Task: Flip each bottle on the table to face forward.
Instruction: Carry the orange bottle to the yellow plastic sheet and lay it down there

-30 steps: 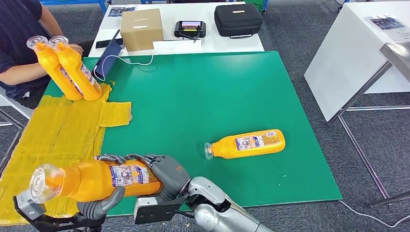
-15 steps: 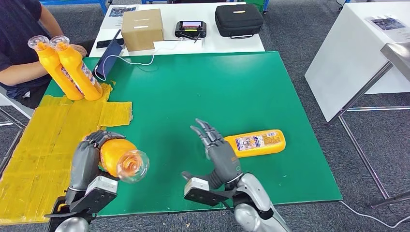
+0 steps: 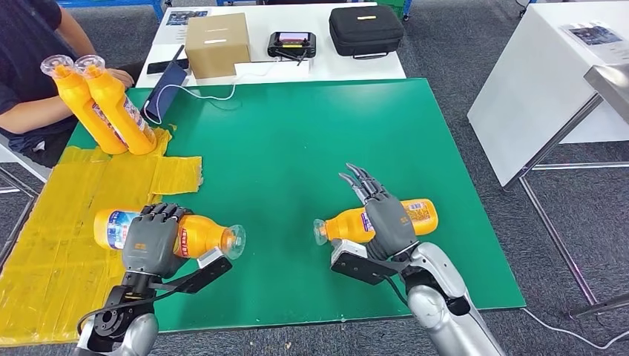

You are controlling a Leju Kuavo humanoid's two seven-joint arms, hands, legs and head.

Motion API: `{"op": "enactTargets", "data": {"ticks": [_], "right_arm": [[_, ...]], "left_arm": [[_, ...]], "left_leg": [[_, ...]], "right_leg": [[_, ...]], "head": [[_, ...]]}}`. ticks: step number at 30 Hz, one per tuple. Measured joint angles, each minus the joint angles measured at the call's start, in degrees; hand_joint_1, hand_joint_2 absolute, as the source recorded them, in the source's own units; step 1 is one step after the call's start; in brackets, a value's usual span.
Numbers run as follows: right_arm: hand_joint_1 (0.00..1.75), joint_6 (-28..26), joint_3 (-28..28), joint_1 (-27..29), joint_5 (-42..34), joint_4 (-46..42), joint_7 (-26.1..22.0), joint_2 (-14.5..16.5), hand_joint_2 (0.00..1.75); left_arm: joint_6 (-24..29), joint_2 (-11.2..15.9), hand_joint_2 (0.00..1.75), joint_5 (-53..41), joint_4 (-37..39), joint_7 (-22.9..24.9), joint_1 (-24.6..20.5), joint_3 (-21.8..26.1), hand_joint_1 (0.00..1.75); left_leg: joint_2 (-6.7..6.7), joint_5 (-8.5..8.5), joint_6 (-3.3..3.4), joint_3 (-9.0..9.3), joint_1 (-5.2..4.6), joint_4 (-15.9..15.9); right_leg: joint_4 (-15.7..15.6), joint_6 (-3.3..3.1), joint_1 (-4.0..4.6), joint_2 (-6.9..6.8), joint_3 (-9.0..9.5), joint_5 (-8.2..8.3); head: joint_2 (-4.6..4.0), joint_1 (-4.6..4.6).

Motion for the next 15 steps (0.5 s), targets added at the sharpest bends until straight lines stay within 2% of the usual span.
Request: {"op": "enactTargets", "data": {"ticks": [3, 5, 7, 9, 15], "right_arm": [[0.00, 1.3, 0.1, -0.8, -1.3, 0.2, 0.6, -0.4, 1.75], [0.00, 2.2, 0.2, -1.8, -2.3, 0.5, 0.9, -0.5, 1.75], [0.00, 2.8, 0.5, -3.0, -2.8, 1.2, 1.4, -0.5, 1.75], [0.00, 3.3, 1.0, -4.3, -3.0, 2.3, 2.1, -0.6, 1.75], [0.00, 5.6, 3.0, -8.9, -3.0, 7.0, 4.8, -1.9, 1.75]], "left_arm": [[-2.2, 0.8, 1.75, -2.6, 3.8, 2.7, -1.2, 0.1, 1.75], [-2.9, 1.4, 1.75, -3.3, 8.4, 3.9, -2.4, 0.7, 0.87], [-3.0, 2.2, 0.87, -2.9, 13.9, 3.9, -3.9, 1.4, 0.00], [-3.2, 3.1, 0.00, -2.6, 19.7, 3.2, -6.0, 2.1, 0.00], [-3.6, 5.6, 0.00, -0.5, 32.6, 1.3, -12.2, 3.0, 0.00]], "left_leg": [[0.01, -0.01, 0.00, -0.02, 0.00, 0.0], [0.03, 0.00, 0.00, -0.01, 0.00, 0.0], [0.02, 0.02, 0.00, 0.00, 0.00, 0.0], [-0.04, 0.05, 0.02, 0.06, 0.01, 0.0], [-0.31, 0.09, 0.06, 0.44, 0.01, -0.1]], "right_leg": [[0.0, 0.00, -0.01, 0.01, -0.01, -0.01], [0.0, -0.01, 0.00, 0.02, -0.02, -0.01], [0.0, -0.01, 0.00, 0.01, -0.01, 0.00], [0.0, -0.01, 0.00, -0.04, 0.07, -0.01], [0.0, -0.03, -0.03, -0.30, 0.57, -0.04]], "head": [[0.00, 0.01], [0.00, 0.01], [0.00, 0.01], [0.00, 0.00], [0.00, -0.01]]}}
